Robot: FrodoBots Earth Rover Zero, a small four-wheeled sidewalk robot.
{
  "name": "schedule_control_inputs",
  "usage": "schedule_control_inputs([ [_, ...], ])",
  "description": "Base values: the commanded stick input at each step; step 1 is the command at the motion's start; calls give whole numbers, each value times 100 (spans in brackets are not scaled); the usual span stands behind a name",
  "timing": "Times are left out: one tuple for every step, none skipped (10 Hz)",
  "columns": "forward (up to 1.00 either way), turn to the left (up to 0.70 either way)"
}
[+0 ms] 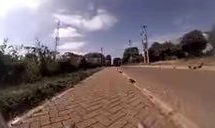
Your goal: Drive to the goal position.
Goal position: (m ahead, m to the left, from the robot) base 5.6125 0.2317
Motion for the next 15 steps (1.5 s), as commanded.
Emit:
schedule_control_inputs([
  [70, 0],
  [70, 0],
  [70, 0],
  [70, 0],
  [70, 0],
  [70, 0],
  [70, 0],
  [70, 0],
  [70, 0],
  [70, 0],
  [70, 0],
  [70, 0],
  [70, 0],
  [70, 0],
  [70, 0],
])
